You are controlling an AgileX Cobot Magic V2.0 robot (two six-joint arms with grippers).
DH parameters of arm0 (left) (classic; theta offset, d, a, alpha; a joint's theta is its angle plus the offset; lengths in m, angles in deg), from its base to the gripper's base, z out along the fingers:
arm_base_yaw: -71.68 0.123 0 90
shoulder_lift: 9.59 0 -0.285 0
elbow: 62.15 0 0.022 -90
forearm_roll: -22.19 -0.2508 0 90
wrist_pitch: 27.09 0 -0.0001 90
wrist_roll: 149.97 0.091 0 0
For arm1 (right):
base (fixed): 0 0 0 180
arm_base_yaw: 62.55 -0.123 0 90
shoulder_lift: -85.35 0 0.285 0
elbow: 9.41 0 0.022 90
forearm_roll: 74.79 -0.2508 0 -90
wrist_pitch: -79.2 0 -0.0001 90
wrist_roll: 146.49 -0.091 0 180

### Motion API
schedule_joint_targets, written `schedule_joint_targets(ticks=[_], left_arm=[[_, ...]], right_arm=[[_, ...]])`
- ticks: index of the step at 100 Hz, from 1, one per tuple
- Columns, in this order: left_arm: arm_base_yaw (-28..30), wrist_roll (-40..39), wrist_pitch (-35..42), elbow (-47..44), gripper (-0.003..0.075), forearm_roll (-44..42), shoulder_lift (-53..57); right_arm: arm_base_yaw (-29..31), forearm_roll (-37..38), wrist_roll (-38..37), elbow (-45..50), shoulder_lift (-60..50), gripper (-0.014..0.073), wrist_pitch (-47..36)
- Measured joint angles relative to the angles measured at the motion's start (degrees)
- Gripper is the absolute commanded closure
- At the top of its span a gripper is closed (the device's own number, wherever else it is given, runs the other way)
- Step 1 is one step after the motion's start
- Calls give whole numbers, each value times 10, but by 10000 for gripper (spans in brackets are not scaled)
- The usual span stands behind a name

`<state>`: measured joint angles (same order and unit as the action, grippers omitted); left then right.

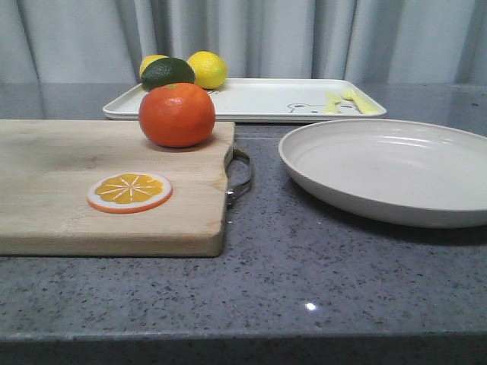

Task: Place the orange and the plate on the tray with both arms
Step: 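Lower the left gripper around the large orange on the cutting board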

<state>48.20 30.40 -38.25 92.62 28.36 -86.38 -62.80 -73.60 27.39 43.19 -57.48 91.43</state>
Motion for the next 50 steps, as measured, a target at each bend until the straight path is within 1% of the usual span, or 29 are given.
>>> schedule_joint_targets(ticks=[14, 30, 42, 50], left_arm=[[-23, 0, -108, 91, 28, 16, -67], [-27, 0, -215, 189, 28, 44, -146], [-27, 0, -287, 252, 28, 60, -199], [-27, 0, -318, 280, 28, 73, -229]], right_arm=[[0, 0, 0, 0, 0, 650, 0], [0, 0, 0, 0, 0, 650, -1], [0, 0, 0, 0, 0, 650, -5], [0, 0, 0, 0, 0, 650, -5]])
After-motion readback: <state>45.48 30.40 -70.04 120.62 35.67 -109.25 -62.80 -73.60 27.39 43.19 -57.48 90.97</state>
